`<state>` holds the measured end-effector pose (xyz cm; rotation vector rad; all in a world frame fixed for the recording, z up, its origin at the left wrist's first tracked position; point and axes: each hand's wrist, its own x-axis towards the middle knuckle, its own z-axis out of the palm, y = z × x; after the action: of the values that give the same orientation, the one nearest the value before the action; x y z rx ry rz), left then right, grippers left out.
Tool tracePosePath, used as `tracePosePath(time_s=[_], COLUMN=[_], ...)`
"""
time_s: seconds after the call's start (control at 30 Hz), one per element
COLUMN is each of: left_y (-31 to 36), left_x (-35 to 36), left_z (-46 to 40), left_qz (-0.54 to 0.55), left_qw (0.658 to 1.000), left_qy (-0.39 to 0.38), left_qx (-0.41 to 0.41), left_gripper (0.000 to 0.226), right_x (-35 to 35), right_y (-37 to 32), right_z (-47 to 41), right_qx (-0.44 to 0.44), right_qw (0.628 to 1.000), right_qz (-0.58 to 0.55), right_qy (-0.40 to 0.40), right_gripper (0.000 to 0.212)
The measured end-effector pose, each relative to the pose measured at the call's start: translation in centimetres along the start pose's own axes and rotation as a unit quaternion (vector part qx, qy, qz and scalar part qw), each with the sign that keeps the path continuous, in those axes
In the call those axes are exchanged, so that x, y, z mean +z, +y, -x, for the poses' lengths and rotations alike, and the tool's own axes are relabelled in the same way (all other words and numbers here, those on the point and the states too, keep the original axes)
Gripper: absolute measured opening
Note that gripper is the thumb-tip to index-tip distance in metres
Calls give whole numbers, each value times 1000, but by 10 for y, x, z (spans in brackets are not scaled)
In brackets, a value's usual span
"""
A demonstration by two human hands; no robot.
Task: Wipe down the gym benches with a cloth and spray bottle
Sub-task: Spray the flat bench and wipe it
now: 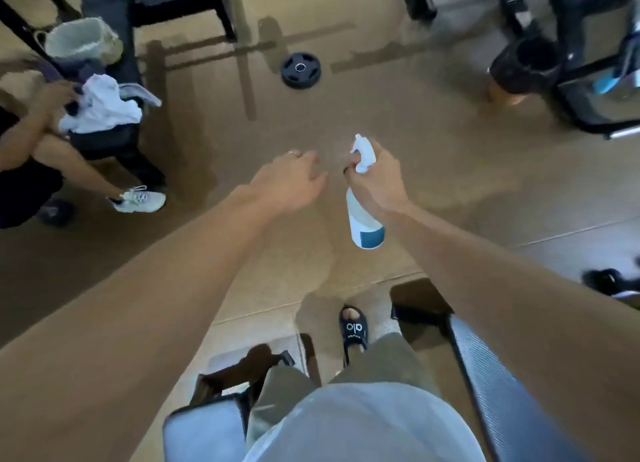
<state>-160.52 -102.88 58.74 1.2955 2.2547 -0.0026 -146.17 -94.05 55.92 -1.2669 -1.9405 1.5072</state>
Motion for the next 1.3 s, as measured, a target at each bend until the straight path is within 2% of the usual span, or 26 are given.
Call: tracePosePath(time_s=[0.23, 0.43, 0.63, 0.8, 1.0, 1.3], left_y=[75, 118, 167, 222, 306, 470], left_x=[-37, -69, -110, -134, -131, -100], left_z=[-97, -184, -276, -317, -362, -443], left_qz=[-58, -107, -146, -190, -235, -283], left_qw=[994, 979, 957, 930, 890, 846], left_qy=[-22, -52, -69, -78, -73, -97], left_qx=[93, 167, 242, 306, 382, 441], left_gripper=[54, 53, 54, 55, 55, 56], right_x=[-77, -122, -163, -205, -271, -405], right_y=[8, 10, 0, -13, 5, 74], right_z=[-68, -129, -189, -221, -244, -275], right_qx=[45, 93, 124, 144, 175, 211], right_qw=[993, 981, 950, 921, 881, 843], right_qz=[-8, -14, -34, -51, -77, -96], right_qy=[105, 172, 284, 357, 434, 486], right_gripper=[15, 19, 13, 21, 18, 15])
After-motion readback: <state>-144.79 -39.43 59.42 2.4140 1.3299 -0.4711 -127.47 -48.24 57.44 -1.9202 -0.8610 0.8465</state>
